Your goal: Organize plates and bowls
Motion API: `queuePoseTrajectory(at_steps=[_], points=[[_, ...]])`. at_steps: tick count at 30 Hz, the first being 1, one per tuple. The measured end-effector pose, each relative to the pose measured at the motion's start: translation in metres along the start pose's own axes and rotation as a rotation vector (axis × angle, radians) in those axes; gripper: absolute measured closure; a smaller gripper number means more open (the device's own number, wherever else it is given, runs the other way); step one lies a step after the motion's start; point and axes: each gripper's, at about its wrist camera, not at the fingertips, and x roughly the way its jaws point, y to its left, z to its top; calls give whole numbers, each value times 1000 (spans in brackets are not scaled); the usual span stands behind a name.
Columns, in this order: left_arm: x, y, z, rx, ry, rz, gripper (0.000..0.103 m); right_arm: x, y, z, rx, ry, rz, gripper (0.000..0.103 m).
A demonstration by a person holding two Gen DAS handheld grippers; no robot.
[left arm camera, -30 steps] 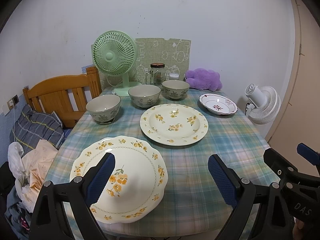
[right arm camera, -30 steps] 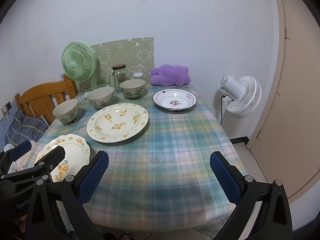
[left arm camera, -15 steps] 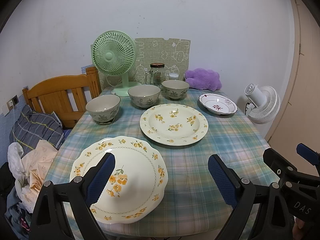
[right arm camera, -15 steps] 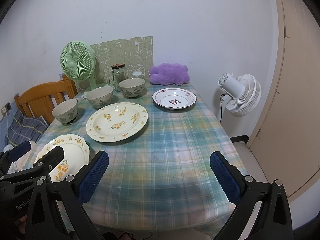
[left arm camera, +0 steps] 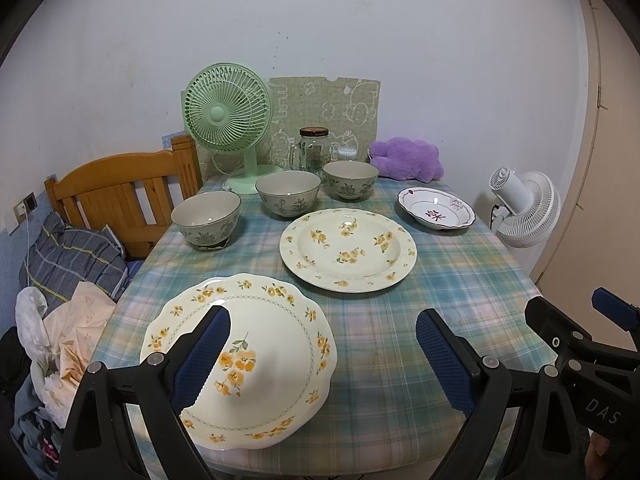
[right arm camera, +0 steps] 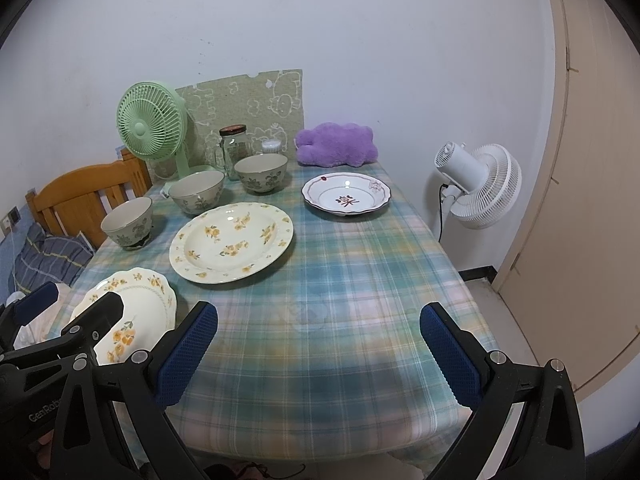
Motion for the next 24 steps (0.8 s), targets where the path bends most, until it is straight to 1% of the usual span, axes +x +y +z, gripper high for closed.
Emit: queuePoseTrajectory(at_steps=[18,24], points=[[1,0,1,-2,5,-1,8,1,1,2,1,4,1,1],[6,14,4,-6,15,-2,8,10,7,-2,13,31,-9,1]])
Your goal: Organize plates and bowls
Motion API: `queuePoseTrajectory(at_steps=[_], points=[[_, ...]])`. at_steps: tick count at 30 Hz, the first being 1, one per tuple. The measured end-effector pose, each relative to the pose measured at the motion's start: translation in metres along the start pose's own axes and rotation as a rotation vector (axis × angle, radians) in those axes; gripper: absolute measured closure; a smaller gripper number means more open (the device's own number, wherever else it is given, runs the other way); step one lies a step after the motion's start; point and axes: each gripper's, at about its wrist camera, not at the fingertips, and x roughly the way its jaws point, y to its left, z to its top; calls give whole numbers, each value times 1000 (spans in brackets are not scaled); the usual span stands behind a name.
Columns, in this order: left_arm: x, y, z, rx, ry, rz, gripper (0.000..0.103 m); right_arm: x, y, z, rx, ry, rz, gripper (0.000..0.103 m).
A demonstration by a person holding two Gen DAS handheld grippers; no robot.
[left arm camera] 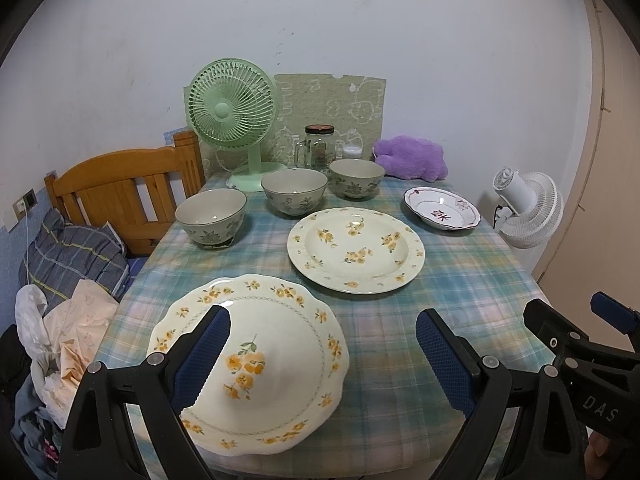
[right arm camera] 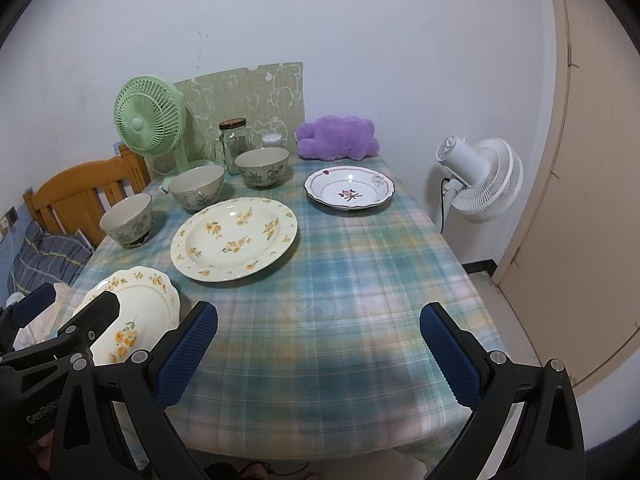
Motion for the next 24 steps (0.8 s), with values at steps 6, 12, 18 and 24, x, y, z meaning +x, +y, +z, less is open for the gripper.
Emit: queuePoseTrajectory(at_steps=[6,12,18,24], points=[[8,21,7,11,6,20,8,7,21,8,3,23,-3,2],[26,49,16,34,35,39,8,24,52,23,10,65,9,6],[49,83,24,38,85,40,8,49,88,33,20,114,12,6],[80,110,21,46,161,44,8,76,118,33,21,171,11,8]])
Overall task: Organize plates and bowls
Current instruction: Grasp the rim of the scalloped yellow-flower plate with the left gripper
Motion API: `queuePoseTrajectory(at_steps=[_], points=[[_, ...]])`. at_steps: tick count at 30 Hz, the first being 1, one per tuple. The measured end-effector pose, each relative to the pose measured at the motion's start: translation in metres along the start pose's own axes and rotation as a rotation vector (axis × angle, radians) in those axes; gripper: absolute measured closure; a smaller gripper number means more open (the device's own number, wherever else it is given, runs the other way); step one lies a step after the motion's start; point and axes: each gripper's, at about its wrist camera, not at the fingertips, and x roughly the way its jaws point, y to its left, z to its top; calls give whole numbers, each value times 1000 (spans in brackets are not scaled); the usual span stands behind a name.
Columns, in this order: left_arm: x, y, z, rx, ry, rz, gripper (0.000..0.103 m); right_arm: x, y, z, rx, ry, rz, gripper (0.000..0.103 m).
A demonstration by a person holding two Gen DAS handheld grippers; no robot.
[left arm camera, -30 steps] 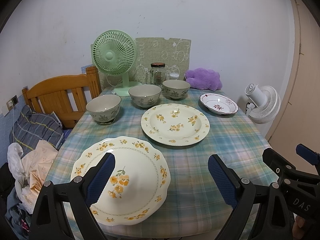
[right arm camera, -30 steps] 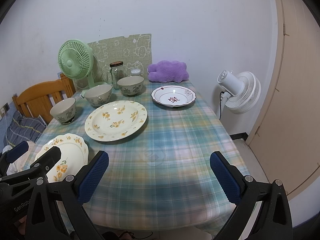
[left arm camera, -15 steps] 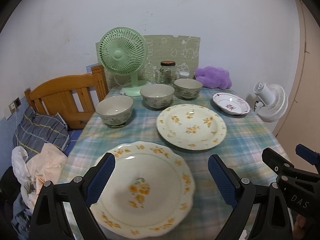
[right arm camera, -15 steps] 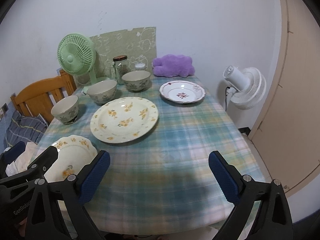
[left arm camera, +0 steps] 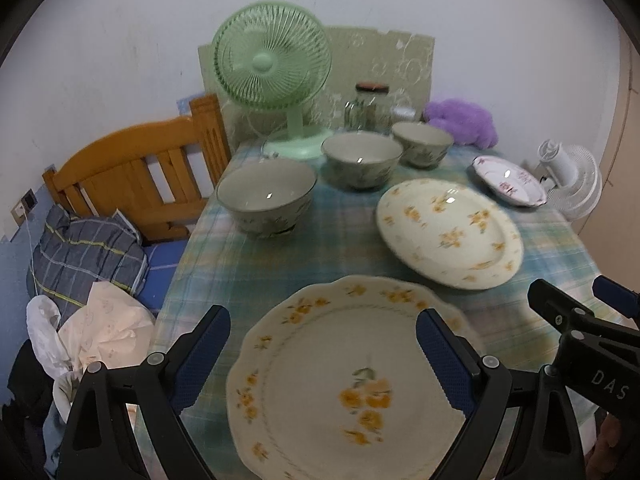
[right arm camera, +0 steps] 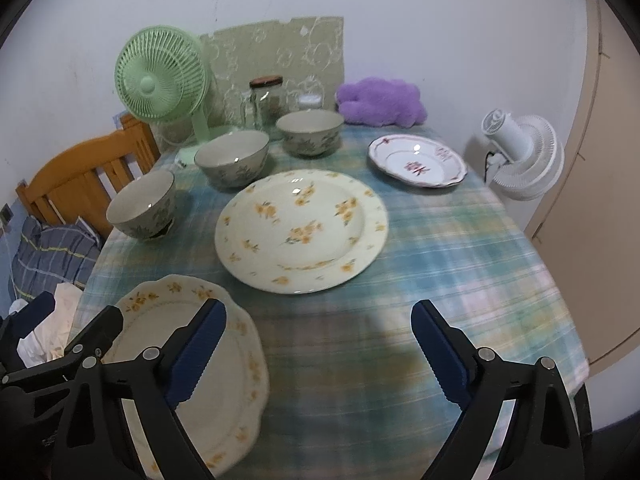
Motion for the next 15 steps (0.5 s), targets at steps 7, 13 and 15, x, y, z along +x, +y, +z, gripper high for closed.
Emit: queuePoseTrajectory(at_steps=[7,13,15], points=[[37,20,-13,6,95,-6,9,36,26,-8,-9,79,6,10],[61,29,-28,27,169,-38,14,64,41,-24,-13,164,13,17],[68,31,-32,28,192,-49,15,70,44,-27,-13,186,10,19]])
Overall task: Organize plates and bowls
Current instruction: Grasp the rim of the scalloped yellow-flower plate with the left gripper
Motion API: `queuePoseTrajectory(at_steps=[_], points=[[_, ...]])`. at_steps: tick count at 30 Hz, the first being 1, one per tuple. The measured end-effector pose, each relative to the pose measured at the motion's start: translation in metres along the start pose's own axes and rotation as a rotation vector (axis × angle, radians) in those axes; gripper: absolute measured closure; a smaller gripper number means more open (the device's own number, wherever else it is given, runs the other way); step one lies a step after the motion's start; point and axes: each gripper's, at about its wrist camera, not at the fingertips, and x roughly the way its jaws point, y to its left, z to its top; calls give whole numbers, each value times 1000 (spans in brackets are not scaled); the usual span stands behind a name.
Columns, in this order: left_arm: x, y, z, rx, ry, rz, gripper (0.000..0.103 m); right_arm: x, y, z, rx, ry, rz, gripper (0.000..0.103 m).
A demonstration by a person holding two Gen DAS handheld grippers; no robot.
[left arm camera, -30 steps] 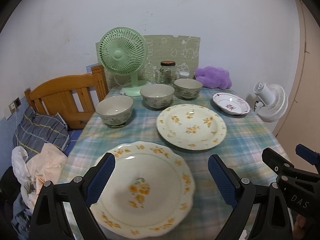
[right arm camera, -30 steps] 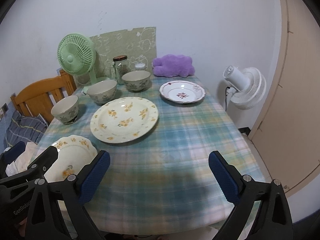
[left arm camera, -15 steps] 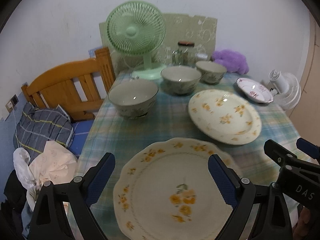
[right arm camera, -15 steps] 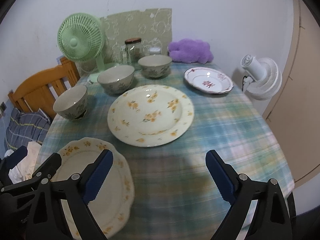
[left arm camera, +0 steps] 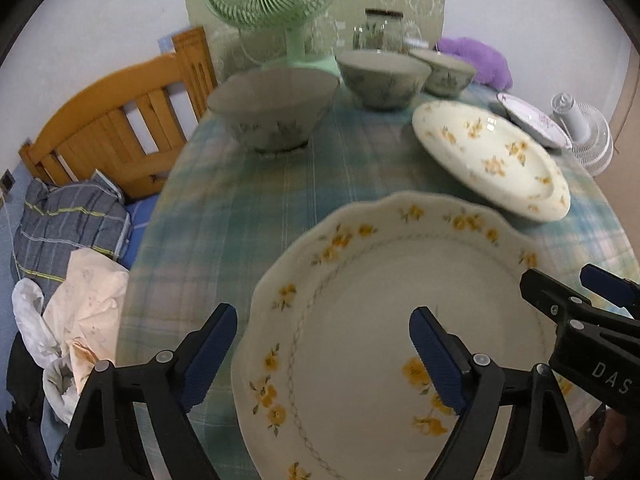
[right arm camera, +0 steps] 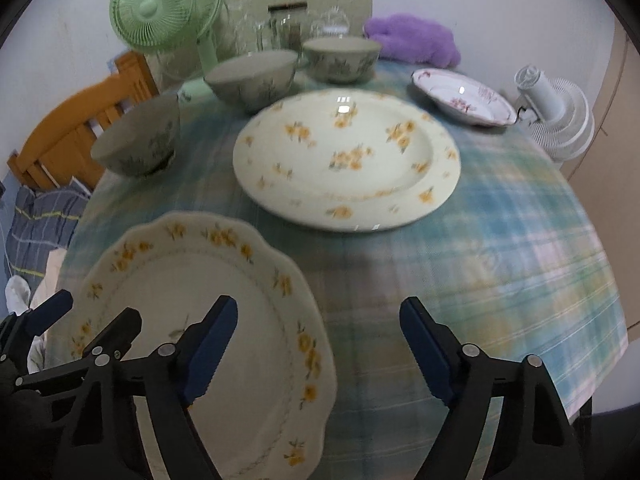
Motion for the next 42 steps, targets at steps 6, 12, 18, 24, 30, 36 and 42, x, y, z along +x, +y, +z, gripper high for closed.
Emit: queuePoseTrajectory(at_steps=[6,12,18,24,30,36,42], points=[[13,2,-2,5,32,-29,18,18,7,-6,-2,53,8,28],[18,7,0,-21,36,-56,22,25,14,-8,-19,94,18,34],[18,8,1,-24,61,-73,23,26,22,-4,-46,118,28,41],[13,1,6,-6,89,-98,22,23,21,-2,-45,141,6,40],[0,-10,20,14,84,-120,22,10,8,9,-18,148,-10,40],[-6,-27,33,45,61,-140,22,-2,-10,22,0,114,-31,40],[-4,-60,42,50,47,-159,22,-3,-39,30,8,78,-50,40]])
